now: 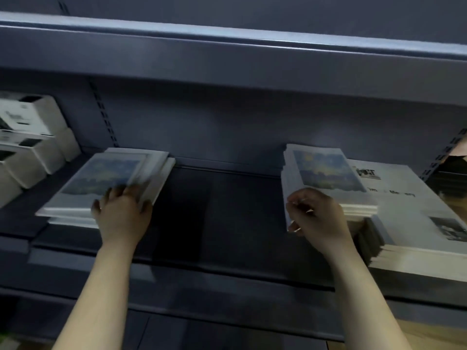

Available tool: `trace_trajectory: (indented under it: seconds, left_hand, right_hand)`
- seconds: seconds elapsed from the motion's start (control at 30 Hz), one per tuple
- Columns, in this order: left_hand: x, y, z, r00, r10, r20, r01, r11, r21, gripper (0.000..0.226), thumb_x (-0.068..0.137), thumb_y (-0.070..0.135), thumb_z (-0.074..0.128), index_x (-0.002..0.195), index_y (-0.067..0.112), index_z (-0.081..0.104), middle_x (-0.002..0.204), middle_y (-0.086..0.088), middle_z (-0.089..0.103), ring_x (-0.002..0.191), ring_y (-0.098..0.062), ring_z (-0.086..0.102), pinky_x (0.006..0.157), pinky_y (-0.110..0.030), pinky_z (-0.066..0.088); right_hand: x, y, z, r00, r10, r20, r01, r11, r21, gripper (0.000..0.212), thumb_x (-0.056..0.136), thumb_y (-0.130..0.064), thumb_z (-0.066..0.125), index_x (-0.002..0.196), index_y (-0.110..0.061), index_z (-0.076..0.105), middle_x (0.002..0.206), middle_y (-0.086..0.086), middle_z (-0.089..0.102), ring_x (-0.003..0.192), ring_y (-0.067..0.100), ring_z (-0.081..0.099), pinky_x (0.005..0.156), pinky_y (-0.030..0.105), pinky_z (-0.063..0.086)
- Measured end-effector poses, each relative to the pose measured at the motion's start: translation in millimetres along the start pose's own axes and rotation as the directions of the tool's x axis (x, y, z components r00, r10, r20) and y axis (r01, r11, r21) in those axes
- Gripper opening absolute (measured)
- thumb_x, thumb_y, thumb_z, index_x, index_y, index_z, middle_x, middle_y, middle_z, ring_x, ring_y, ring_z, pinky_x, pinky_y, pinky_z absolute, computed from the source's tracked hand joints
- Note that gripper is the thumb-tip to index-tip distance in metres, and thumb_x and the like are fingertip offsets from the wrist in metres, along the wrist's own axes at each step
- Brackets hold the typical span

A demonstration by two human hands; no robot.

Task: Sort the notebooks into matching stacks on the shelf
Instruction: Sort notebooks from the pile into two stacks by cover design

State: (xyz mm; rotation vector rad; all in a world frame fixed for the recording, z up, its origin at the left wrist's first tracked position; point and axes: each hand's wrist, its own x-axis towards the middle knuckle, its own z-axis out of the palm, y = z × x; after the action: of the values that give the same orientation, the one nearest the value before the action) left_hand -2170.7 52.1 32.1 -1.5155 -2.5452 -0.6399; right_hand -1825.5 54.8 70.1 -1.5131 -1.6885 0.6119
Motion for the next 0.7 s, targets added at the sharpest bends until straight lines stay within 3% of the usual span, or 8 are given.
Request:
trace_trajectory:
  seconds: [0.1,0.23,0.33,0.57,0.7]
  left_hand:
    - [12,-18,-4,0.998,-0.029,-0.058,0.028,0.999,-0.017,0.038,0.086,0.024,0.060,0.120,0.009,0.060,0.125,-0.022,0.055,0.121,-0.041,0.045,0.100,-0.057,0.031]
    - [28,-38,-9,0.991,-0.111,0.078,0.105,0.992,0.074,0.059,0.084,0.052,0.057,0.129,0.015,0.052,0.133,-0.019,0.049,0.126,-0.041,0.038,0.102,-0.056,0.028]
    - [37,-45,-12,0.978,-0.154,0.143,0.142,0.986,0.091,0.069,0.077,0.064,0.057,0.124,0.013,0.056,0.129,-0.020,0.051,0.122,-0.040,0.042,0.098,-0.052,0.033]
    - [52,-50,-22,0.985,-0.006,0.172,-0.009,0.996,0.088,0.037,0.082,0.038,0.061,0.100,0.006,0.067,0.100,-0.019,0.066,0.096,-0.038,0.061,0.073,-0.034,0.046]
    - [48,-53,-19,0.994,0.057,0.089,-0.076,0.970,0.231,0.045,0.085,0.053,0.051,0.097,0.013,0.070,0.095,-0.014,0.069,0.091,-0.034,0.064,0.066,-0.031,0.041]
  right_hand:
    - [-2,-9,22,0.999,0.039,0.030,-0.041,0.996,0.079,0.013,0.089,-0.017,0.065,0.086,-0.030,0.062,0.070,-0.005,0.068,0.052,0.010,0.068,0.054,0.031,0.055]
    - [-5,-16,46,0.995,0.069,0.075,-0.078,0.989,0.126,0.013,0.089,-0.015,0.065,0.086,-0.028,0.064,0.069,-0.003,0.068,0.053,0.012,0.068,0.048,0.019,0.049]
    - [-6,-18,60,0.992,0.091,0.085,-0.102,0.986,0.135,0.011,0.090,-0.014,0.064,0.088,-0.025,0.064,0.074,0.000,0.069,0.055,0.011,0.068,0.046,0.014,0.047]
    - [-7,-22,82,0.986,0.121,0.115,-0.135,0.983,0.124,0.011,0.090,-0.017,0.064,0.090,-0.028,0.064,0.076,-0.003,0.069,0.058,0.008,0.068,0.048,0.012,0.046]
    - [-11,-22,95,0.984,0.128,0.127,-0.142,0.983,0.113,0.012,0.089,-0.017,0.064,0.088,-0.030,0.064,0.074,-0.004,0.069,0.057,0.008,0.068,0.049,0.013,0.046]
